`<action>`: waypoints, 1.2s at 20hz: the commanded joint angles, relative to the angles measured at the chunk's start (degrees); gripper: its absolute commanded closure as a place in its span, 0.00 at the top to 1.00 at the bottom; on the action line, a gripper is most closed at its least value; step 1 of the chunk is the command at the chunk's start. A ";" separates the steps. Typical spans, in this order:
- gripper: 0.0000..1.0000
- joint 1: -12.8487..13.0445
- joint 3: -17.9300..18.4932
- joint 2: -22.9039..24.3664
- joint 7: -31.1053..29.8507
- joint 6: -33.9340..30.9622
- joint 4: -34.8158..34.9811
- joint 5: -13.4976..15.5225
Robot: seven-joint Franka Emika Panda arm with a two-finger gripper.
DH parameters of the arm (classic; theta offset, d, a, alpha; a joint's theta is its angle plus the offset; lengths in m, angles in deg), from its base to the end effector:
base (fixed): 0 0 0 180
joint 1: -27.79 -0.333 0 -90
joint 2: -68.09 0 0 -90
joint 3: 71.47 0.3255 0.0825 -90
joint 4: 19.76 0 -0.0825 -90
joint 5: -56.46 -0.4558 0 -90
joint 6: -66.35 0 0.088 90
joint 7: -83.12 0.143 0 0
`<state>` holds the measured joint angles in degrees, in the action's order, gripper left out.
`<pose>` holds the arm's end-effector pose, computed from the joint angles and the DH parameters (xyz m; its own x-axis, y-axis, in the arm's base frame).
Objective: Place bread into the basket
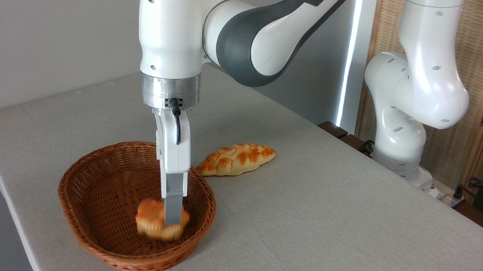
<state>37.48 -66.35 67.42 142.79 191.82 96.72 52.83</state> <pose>0.6356 -0.0467 0.3943 0.4028 -0.9150 0.0230 -0.9030 -0.4014 -0.1530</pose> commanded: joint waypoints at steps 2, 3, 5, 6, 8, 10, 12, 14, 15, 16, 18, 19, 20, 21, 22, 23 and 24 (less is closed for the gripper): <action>1.00 0.51 0.85 0.58 0.89 -0.05 0.33 -0.24; 1.00 0.51 0.94 1.02 0.80 -0.05 0.24 0.02; 1.00 0.51 1.37 2.51 0.19 -1.18 -0.46 0.64; 1.00 0.51 1.64 3.73 -0.16 -3.89 -1.24 1.69; 1.00 0.08 1.64 4.62 -1.48 -13.36 -5.80 5.19; 1.00 -0.01 1.64 4.62 -4.54 -22.07 -11.68 6.88; 1.00 -0.01 1.29 4.62 -11.11 -25.00 -14.34 6.97; 1.00 -1.15 -0.11 4.62 -17.98 -26.93 -16.88 6.88; 1.00 -2.29 -1.86 4.54 -19.49 -29.12 -18.98 6.79; 1.00 -3.34 -3.09 4.45 -19.59 -31.58 -20.66 6.27; 1.00 -4.05 -4.07 4.01 -19.59 -35.54 -22.86 6.00; 1.00 -4.23 -4.51 3.75 -19.68 -35.82 -23.13 5.92; 1.00 -4.32 -4.69 3.05 -19.59 -35.73 -23.66 5.91; 1.00 -4.32 -4.69 2.35 -19.59 -35.64 -24.27 5.91; 1.00 -4.32 -4.69 1.99 -19.42 -35.21 -24.37 5.83; 1.00 -4.32 -4.69 1.64 -19.41 -34.59 -24.37 5.74; 1.00 -4.32 -4.69 1.20 -19.41 -34.33 -24.37 4.87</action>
<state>33.84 -70.47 71.28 123.97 157.76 74.67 58.74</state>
